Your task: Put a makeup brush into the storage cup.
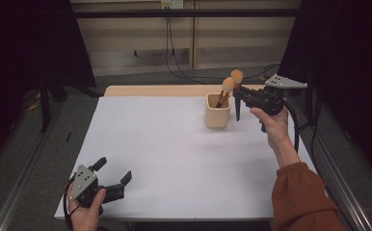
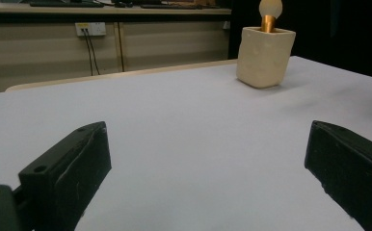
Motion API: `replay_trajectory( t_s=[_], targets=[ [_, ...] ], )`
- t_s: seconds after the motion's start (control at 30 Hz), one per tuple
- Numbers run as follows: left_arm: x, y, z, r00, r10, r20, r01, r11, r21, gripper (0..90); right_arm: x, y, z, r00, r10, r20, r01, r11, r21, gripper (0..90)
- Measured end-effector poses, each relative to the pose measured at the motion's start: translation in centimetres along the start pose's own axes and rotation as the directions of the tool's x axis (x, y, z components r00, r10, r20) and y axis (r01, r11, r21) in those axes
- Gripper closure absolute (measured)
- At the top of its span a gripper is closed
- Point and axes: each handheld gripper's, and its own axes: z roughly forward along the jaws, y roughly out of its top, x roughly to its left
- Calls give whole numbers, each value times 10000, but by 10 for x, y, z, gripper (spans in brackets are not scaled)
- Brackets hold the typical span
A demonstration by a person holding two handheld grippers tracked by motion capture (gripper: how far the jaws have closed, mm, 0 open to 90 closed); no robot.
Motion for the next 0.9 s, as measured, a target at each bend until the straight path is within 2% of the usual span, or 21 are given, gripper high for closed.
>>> replay_trajectory(
  t_s=[0.37, 0.57, 0.9],
  targets=[
    [1, 1, 0, 10000, 32, -23, -33, 10000, -43, 23, -4, 12, 13, 9994, 24, 341, -18, 9999, -158, 740],
    [2, 1, 1, 10000, 4, -24, -5, 10000, -91, 22, -5, 19, 23, 9989, -143, 443, 153, 9996, -225, 739],
    [6, 2, 5, 9997, -249, -16, 248, 9992, -322, 22, -5, 30, 43, 9984, -358, 447, 368, 9991, -210, 740]
  ],
)
